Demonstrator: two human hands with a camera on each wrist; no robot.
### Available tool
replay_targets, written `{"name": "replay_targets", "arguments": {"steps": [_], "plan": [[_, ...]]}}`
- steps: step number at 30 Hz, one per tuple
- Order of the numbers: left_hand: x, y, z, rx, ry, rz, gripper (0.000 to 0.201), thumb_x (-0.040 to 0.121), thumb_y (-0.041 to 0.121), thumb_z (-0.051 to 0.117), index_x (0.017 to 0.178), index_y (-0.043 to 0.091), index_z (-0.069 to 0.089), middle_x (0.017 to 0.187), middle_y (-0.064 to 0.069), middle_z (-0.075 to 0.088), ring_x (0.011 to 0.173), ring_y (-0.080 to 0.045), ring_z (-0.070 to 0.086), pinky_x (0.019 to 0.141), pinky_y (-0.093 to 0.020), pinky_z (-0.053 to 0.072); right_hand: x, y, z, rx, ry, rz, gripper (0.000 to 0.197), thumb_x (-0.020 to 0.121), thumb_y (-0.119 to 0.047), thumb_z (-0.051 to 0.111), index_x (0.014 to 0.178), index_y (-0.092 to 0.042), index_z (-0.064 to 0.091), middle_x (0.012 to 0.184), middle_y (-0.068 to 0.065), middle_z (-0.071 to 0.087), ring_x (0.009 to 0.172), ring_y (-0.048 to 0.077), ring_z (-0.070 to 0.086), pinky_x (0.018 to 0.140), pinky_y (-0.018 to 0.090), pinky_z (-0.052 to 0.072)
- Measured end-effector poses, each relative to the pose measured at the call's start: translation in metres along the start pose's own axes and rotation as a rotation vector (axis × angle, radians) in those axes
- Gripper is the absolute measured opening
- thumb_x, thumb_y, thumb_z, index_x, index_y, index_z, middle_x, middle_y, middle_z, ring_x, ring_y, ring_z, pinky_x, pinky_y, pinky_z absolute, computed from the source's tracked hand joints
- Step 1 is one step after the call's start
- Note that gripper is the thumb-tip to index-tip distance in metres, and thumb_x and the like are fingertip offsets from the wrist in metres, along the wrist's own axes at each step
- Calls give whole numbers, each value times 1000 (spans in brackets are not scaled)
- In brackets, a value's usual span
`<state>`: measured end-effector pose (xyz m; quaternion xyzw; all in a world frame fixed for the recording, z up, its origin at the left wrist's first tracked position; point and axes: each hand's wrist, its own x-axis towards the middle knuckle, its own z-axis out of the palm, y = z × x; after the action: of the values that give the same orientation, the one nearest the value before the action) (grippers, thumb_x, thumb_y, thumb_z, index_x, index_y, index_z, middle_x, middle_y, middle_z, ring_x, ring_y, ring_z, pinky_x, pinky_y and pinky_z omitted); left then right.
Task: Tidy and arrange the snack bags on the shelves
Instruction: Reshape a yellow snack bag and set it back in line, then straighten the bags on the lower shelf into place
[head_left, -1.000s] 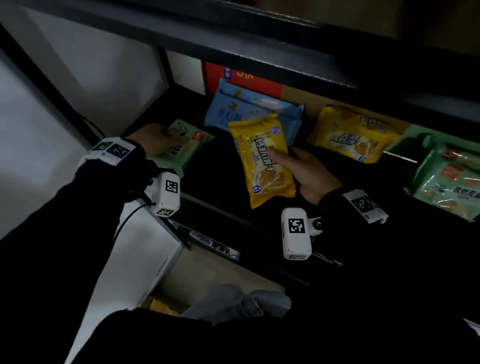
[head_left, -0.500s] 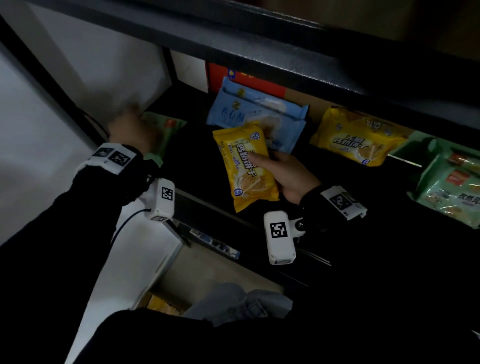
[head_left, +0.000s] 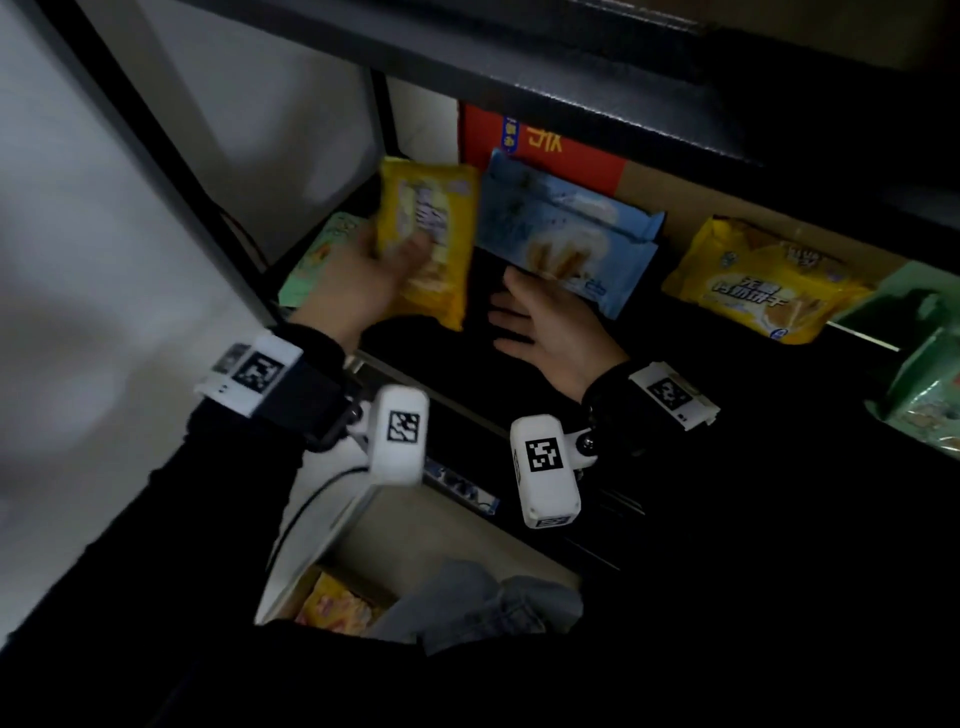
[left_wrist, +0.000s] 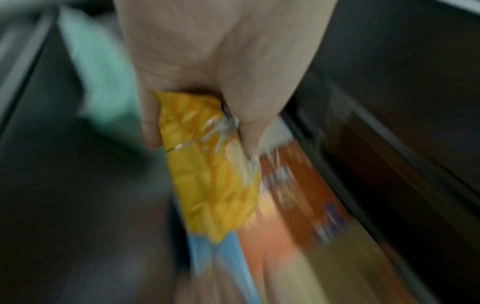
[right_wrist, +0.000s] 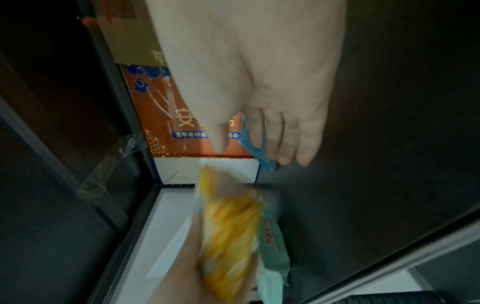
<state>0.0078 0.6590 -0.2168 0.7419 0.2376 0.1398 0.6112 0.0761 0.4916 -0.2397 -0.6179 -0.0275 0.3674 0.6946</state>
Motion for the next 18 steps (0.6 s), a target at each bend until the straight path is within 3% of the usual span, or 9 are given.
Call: {"name": "replay_targets", "arguments": {"steps": [3, 5, 7, 9, 11, 14, 16, 18], "plan": [[22, 4, -38, 51, 169, -32, 42, 95, 29, 59, 129, 5, 53, 125, -16, 62, 113, -30, 61, 98, -45, 49, -2, 3, -7, -24, 68, -6, 27, 99, -25, 49, 124, -15, 53, 113, 2, 58, 103, 15, 56, 90, 32, 44], [34, 0, -56, 220, 151, -111, 48, 95, 33, 57, 129, 0, 53, 128, -19, 60, 118, -33, 58, 102, -48, 46, -4, 5, -13, -19, 102, -5, 19, 99, -21, 48, 116, -16, 55, 107, 0, 60, 99, 13, 56, 89, 30, 43], [41, -4, -65, 492, 114, -195, 54, 96, 42, 51, 129, -2, 54, 129, -23, 58, 119, -35, 56, 104, -43, 42, -4, 7, -19, 10, 130, 3, 15, 99, -19, 48, 112, -17, 56, 100, -2, 61, 93, 12, 57, 85, 28, 43], [42, -3, -65, 665, 159, -195, 56, 97, 43, 47, 128, -3, 55, 130, -26, 56, 120, -38, 53, 99, -39, 40, -5, 8, -26, 22, 158, 19, 12, 98, -18, 48, 106, -17, 58, 94, -4, 61, 88, 10, 57, 78, 25, 43], [37, 4, -59, 705, 295, -104, 51, 97, 36, 51, 131, -2, 52, 133, -24, 54, 124, -37, 50, 100, -38, 38, -5, 7, -31, 3, 228, 13, 10, 97, -16, 50, 94, -20, 59, 87, -5, 60, 81, 8, 56, 73, 23, 43], [22, 16, -44, 581, 527, 264, 36, 94, 20, 50, 126, 4, 56, 128, -12, 59, 120, -23, 53, 99, -26, 39, 3, 0, -44, -44, 510, -115, 26, 91, -4, 49, 72, -21, 50, 70, -2, 49, 62, 8, 46, 58, 21, 39], [10, 20, -25, 403, 522, 438, 31, 88, 12, 46, 113, 6, 63, 109, -1, 63, 101, -12, 57, 88, -20, 44, 12, -8, -58, -149, 639, -145, 32, 88, -2, 50, 64, -19, 36, 66, 2, 39, 57, 15, 37, 61, 30, 32], [3, 15, 2, 249, 393, 434, 28, 86, 4, 44, 104, 6, 65, 99, 0, 64, 91, -9, 58, 83, -21, 47, 19, -20, -66, -220, 656, -95, 20, 87, -10, 58, 71, -12, 46, 75, 9, 50, 68, 24, 47, 69, 33, 36]]}}
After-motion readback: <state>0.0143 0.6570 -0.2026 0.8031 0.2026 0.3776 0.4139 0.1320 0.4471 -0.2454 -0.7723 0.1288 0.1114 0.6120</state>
